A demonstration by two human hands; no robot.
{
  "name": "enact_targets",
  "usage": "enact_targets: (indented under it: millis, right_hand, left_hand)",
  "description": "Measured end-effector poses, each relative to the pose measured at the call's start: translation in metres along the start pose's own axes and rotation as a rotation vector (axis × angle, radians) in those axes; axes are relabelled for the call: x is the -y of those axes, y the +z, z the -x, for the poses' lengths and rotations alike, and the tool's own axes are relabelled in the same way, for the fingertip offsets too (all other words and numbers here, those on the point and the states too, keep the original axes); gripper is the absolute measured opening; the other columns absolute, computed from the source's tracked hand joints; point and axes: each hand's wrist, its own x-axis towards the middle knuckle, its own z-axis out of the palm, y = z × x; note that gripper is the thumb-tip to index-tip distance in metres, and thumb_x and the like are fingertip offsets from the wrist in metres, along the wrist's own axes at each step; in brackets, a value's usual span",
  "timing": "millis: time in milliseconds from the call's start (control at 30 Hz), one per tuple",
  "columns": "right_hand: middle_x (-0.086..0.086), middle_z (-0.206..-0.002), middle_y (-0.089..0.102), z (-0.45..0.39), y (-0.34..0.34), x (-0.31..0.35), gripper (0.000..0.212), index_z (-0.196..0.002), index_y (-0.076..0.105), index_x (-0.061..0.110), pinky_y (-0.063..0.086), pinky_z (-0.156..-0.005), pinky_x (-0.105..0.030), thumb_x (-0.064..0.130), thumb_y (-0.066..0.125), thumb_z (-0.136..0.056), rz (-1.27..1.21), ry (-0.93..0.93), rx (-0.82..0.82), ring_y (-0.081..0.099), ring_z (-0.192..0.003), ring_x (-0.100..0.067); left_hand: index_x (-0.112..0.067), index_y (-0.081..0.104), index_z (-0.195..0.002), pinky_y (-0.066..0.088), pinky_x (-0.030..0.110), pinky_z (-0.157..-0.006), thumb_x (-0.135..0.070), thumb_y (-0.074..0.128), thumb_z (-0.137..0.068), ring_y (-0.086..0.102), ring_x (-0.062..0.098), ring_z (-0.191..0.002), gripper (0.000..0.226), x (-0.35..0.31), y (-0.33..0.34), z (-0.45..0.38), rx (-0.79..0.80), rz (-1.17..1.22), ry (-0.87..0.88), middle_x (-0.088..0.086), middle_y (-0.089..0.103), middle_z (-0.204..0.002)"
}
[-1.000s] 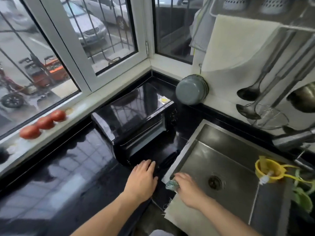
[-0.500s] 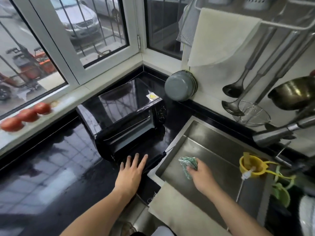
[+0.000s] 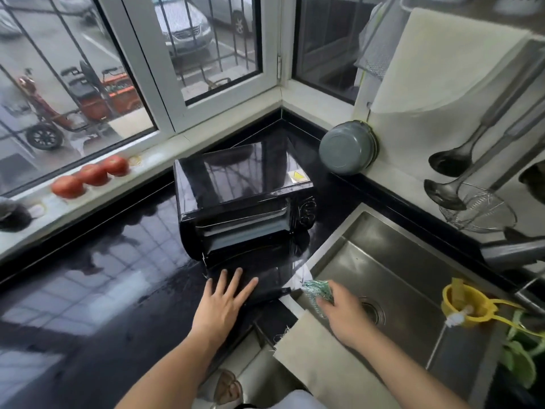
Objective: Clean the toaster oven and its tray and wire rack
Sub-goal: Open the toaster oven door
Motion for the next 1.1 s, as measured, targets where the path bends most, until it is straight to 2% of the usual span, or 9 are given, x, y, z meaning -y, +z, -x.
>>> enact_targets:
  millis: [167, 233, 333, 500, 733, 800, 900, 1033, 1100]
  right_hand:
    - [0.011, -0.098, 0.062, 0.006, 0.019, -0.009, 0.004, -0.097, 0.057, 0.028, 0.051, -0.085, -0.039, 0.026, 0.060, -0.097, 0.032, 0.036, 0.019, 0.060, -0.091, -0.014]
    - [0.014, -0.107, 0.061, 0.007, 0.022, -0.015, 0.010, -0.107, 0.058, 0.029, 0.048, -0.090, -0.037, 0.026, 0.061, -0.097, 0.039, 0.048, 0.011, 0.059, -0.100, -0.014]
    - [0.014, -0.119, 0.051, 0.007, 0.022, -0.020, 0.033, -0.131, 0.054, 0.021, 0.038, -0.091, -0.029, 0.027, 0.060, -0.099, 0.045, 0.083, -0.004, 0.053, -0.113, -0.015]
    - [0.010, -0.114, 0.054, 0.004, 0.028, -0.015, 0.030, -0.127, 0.056, 0.019, 0.039, -0.085, -0.028, 0.026, 0.061, -0.098, 0.030, 0.101, -0.007, 0.054, -0.102, -0.012]
    - [0.003, -0.130, 0.056, -0.006, 0.028, 0.021, 0.031, -0.130, 0.055, 0.017, 0.045, -0.097, -0.035, 0.028, 0.056, -0.101, 0.006, 0.099, 0.010, 0.056, -0.114, -0.019]
    - [0.001, -0.127, 0.059, -0.011, 0.025, 0.032, 0.028, -0.126, 0.058, 0.016, 0.046, -0.099, -0.038, 0.026, 0.056, -0.101, -0.035, 0.099, -0.012, 0.058, -0.112, -0.020]
    - [0.000, -0.119, 0.061, -0.016, 0.021, 0.048, 0.021, -0.121, 0.059, 0.015, 0.047, -0.097, -0.037, 0.021, 0.057, -0.100, -0.110, 0.110, -0.064, 0.059, -0.109, -0.021]
    - [-0.003, -0.113, 0.066, -0.014, 0.019, 0.064, 0.017, -0.118, 0.061, 0.015, 0.047, -0.085, -0.029, 0.014, 0.057, -0.101, -0.216, 0.133, -0.085, 0.063, -0.102, -0.018]
    - [-0.005, -0.112, 0.067, -0.011, 0.019, 0.067, 0.018, -0.118, 0.061, 0.013, 0.049, -0.084, -0.029, 0.012, 0.057, -0.101, -0.242, 0.151, -0.091, 0.064, -0.101, -0.020]
  left_hand:
    - [-0.033, -0.042, -0.149, 0.022, 0.059, -0.117, -0.026, 0.034, -0.108, 0.013, 0.046, -0.154, 0.086, 0.031, -0.010, 0.006, 0.033, -0.064, -0.129, 0.016, -0.003, -0.174]
    - [-0.026, -0.037, -0.153, 0.020, 0.059, -0.120, -0.029, 0.032, -0.109, 0.010, 0.047, -0.155, 0.082, 0.037, -0.014, 0.006, 0.074, -0.128, -0.163, 0.017, -0.004, -0.173]
    - [-0.007, -0.032, -0.153, 0.012, 0.057, -0.126, -0.027, 0.028, -0.107, 0.000, 0.046, -0.157, 0.078, 0.022, -0.008, 0.014, 0.097, -0.137, -0.099, 0.019, -0.011, -0.172]
    - [-0.009, -0.034, -0.152, -0.007, 0.046, -0.130, -0.012, 0.026, -0.096, -0.032, 0.035, -0.151, 0.082, 0.007, 0.012, 0.038, 0.107, 0.061, -0.072, 0.013, -0.032, -0.167]
    - [-0.007, -0.015, -0.163, 0.008, 0.050, -0.130, -0.024, 0.042, -0.097, -0.014, 0.041, -0.158, 0.089, 0.003, -0.024, 0.017, 0.343, 0.143, -0.084, 0.016, -0.021, -0.171]
    - [-0.009, 0.021, -0.164, 0.027, 0.049, -0.125, -0.026, 0.047, -0.095, 0.015, 0.042, -0.156, 0.076, 0.015, -0.043, 0.004, 0.345, 0.314, -0.108, 0.018, 0.011, -0.171]
    - [-0.014, 0.064, -0.135, 0.047, 0.039, -0.108, -0.021, 0.052, -0.095, 0.056, 0.034, -0.130, 0.042, 0.034, -0.068, -0.017, 0.143, 0.715, -0.246, 0.013, 0.060, -0.140]
    - [-0.010, 0.064, -0.112, 0.060, 0.037, -0.075, -0.013, 0.054, -0.105, 0.070, 0.027, -0.088, 0.012, 0.053, -0.094, -0.055, -0.070, 1.685, -0.651, 0.014, 0.072, -0.111]
    - [-0.008, 0.057, -0.114, 0.058, 0.032, -0.071, -0.016, 0.051, -0.110, 0.068, 0.024, -0.083, 0.012, 0.060, -0.104, -0.072, -0.103, 2.171, -0.751, 0.013, 0.068, -0.101]
